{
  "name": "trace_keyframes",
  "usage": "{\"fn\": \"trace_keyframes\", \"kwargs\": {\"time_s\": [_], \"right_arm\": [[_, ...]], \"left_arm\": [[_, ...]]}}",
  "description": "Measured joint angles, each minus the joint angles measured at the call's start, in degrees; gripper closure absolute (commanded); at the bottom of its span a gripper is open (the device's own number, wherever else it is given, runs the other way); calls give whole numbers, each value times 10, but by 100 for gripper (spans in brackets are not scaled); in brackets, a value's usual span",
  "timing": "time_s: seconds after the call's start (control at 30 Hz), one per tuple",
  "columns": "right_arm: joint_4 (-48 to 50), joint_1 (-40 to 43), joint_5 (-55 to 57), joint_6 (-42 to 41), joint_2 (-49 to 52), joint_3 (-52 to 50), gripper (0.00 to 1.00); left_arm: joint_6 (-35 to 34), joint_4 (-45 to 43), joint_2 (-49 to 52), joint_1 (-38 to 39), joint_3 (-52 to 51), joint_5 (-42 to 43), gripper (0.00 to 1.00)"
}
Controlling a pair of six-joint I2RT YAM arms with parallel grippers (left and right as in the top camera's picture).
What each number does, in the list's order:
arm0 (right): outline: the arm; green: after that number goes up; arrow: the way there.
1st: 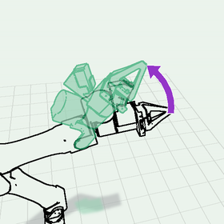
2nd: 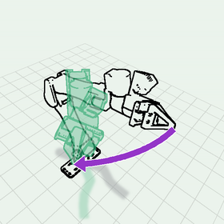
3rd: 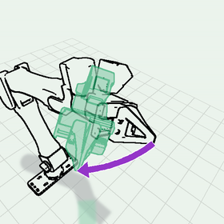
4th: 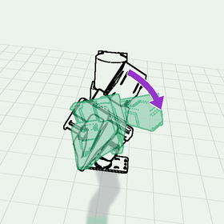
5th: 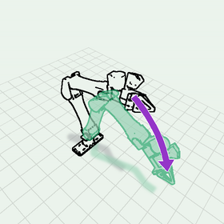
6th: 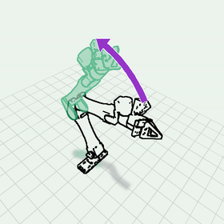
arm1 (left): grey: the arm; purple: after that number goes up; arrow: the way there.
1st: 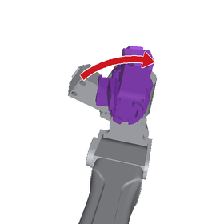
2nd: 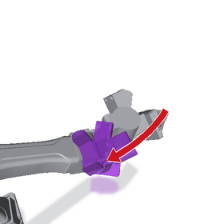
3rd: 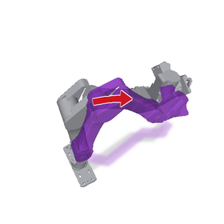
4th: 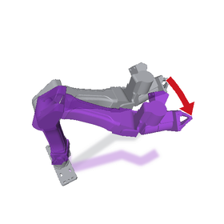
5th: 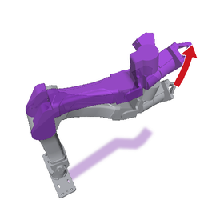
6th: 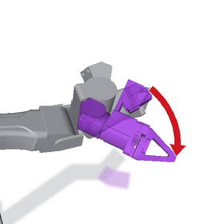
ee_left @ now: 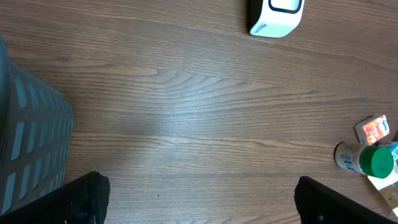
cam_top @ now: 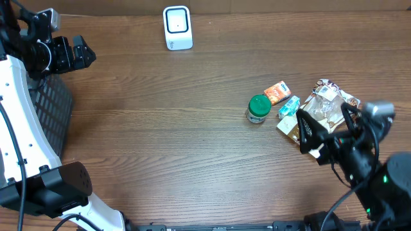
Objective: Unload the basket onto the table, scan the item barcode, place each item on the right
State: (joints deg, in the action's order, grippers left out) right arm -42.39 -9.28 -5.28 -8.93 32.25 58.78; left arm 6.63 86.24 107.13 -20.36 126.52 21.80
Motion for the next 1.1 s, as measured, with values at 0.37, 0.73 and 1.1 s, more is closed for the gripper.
{"fn": "trace_keyframes", "kwargs": {"time_s": [0.37, 0.73, 1.1], "right_arm": [[338, 18, 2, 0, -173, -241, 0], [639, 18, 2, 1, -246, -476, 0], [690, 18, 2, 2, -315, -559, 0]], "left_arm": [[0, 0, 0, 0, 0, 0, 0], [0, 0, 0, 0, 0, 0, 0], [0, 0, 0, 0, 0, 0, 0]]}}
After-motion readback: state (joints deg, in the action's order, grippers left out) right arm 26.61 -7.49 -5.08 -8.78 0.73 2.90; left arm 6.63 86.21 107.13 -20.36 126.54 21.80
